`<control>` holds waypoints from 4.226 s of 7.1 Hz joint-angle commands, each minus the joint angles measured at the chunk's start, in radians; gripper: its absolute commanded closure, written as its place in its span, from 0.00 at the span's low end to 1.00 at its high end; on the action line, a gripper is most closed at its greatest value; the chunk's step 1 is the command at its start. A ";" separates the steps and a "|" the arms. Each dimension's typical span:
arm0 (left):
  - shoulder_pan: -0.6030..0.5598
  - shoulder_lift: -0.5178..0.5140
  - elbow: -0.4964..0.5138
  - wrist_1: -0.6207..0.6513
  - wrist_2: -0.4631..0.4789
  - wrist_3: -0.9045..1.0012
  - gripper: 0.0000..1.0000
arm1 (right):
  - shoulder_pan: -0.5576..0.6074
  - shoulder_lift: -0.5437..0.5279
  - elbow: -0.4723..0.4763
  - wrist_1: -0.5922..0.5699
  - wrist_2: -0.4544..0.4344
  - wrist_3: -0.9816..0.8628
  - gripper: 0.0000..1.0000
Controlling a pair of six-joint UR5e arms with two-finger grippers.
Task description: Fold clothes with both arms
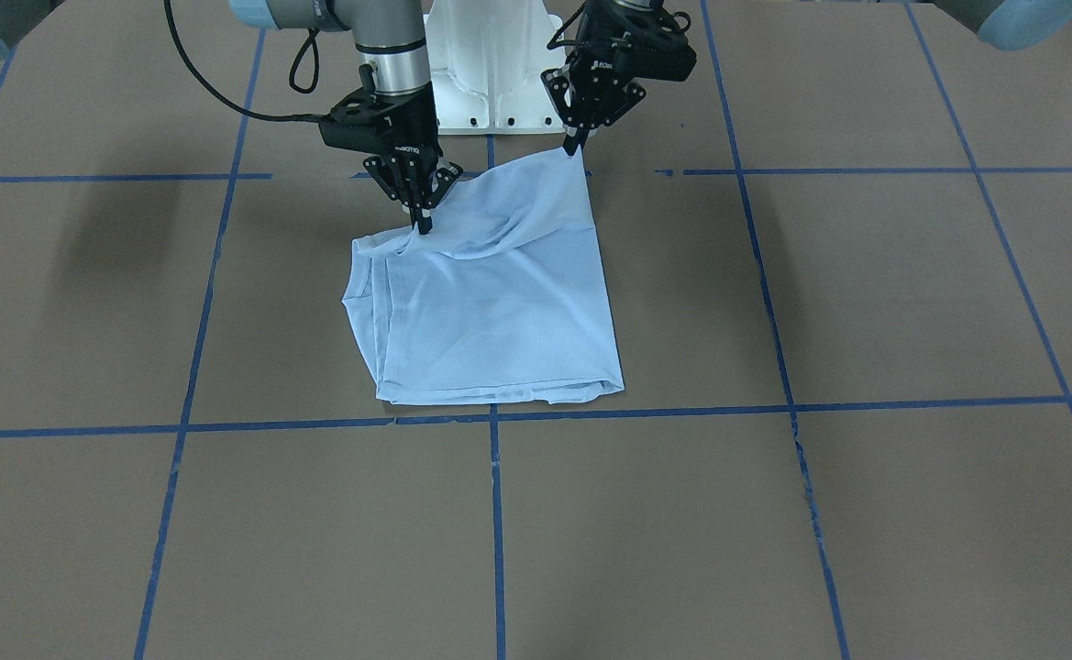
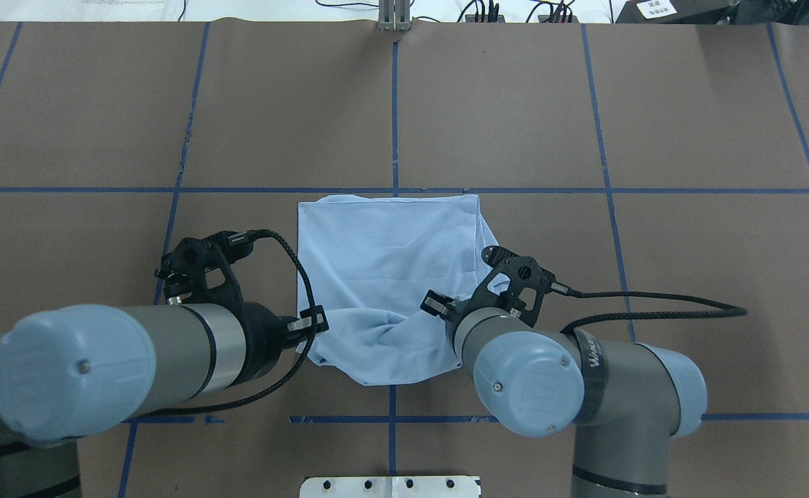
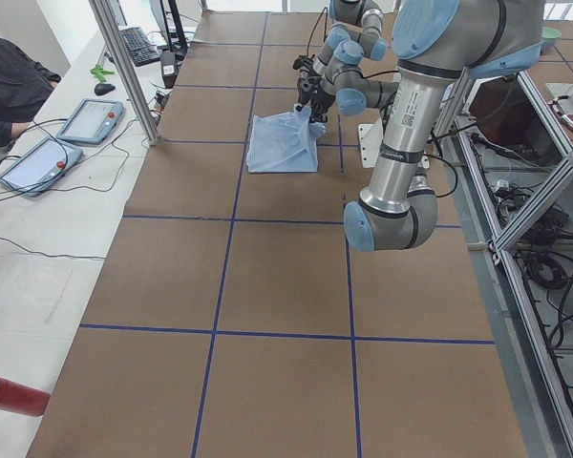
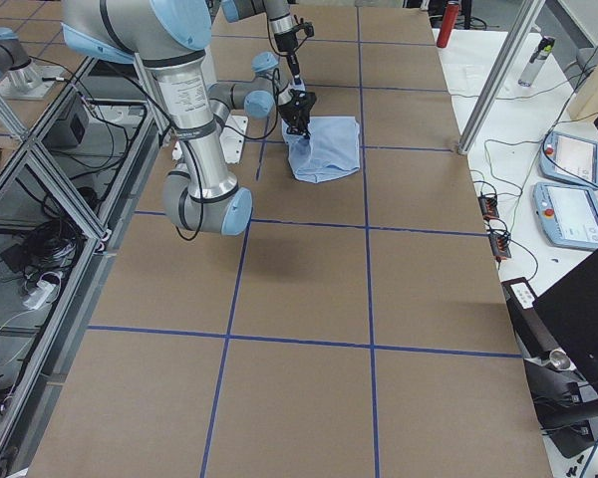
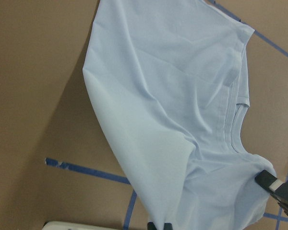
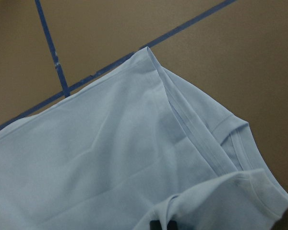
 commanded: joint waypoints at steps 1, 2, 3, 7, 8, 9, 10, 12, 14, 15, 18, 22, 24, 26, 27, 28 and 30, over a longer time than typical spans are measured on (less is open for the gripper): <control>-0.100 -0.053 0.122 -0.023 -0.021 0.081 1.00 | 0.072 0.032 -0.084 0.003 0.038 -0.040 1.00; -0.126 -0.057 0.212 -0.105 -0.021 0.090 1.00 | 0.090 0.047 -0.133 0.020 0.042 -0.043 1.00; -0.146 -0.072 0.311 -0.182 -0.021 0.098 1.00 | 0.104 0.058 -0.196 0.069 0.042 -0.043 1.00; -0.189 -0.126 0.477 -0.227 -0.021 0.190 1.00 | 0.141 0.066 -0.287 0.132 0.065 -0.077 1.00; -0.188 -0.133 0.532 -0.251 -0.021 0.205 1.00 | 0.141 0.066 -0.293 0.132 0.065 -0.077 1.00; -0.188 -0.146 0.605 -0.312 -0.021 0.213 1.00 | 0.141 0.066 -0.303 0.133 0.065 -0.077 1.00; -0.188 -0.153 0.644 -0.348 -0.021 0.214 1.00 | 0.146 0.066 -0.312 0.135 0.065 -0.079 1.00; -0.189 -0.153 0.646 -0.350 -0.021 0.214 1.00 | 0.166 0.064 -0.319 0.138 0.065 -0.121 1.00; -0.197 -0.141 0.638 -0.383 -0.024 0.249 0.01 | 0.178 0.072 -0.313 0.144 0.065 -0.253 0.00; -0.221 -0.133 0.606 -0.389 -0.065 0.319 0.00 | 0.179 0.107 -0.310 0.143 0.078 -0.307 0.00; -0.265 -0.058 0.520 -0.389 -0.157 0.377 0.00 | 0.079 0.162 -0.301 0.133 0.065 -0.398 0.00; -0.265 -0.058 0.520 -0.389 -0.157 0.375 0.00 | -0.003 0.222 -0.439 0.130 -0.116 -0.412 0.00; -0.265 -0.058 0.520 -0.389 -0.157 0.375 0.00 | 0.006 0.230 -0.454 0.123 -0.129 -0.456 0.00; -0.265 -0.058 0.520 -0.389 -0.157 0.375 0.00 | 0.066 0.227 -0.486 0.117 -0.127 -0.596 0.00; -0.265 -0.058 0.520 -0.389 -0.157 0.374 0.00 | 0.122 0.227 -0.523 0.126 -0.126 -0.714 0.00; -0.265 -0.058 0.520 -0.389 -0.157 0.372 0.00 | 0.180 0.229 -0.580 0.139 -0.120 -0.803 0.00; -0.265 -0.058 0.520 -0.391 -0.157 0.371 0.00 | 0.303 0.279 -0.704 0.256 -0.046 -0.928 0.00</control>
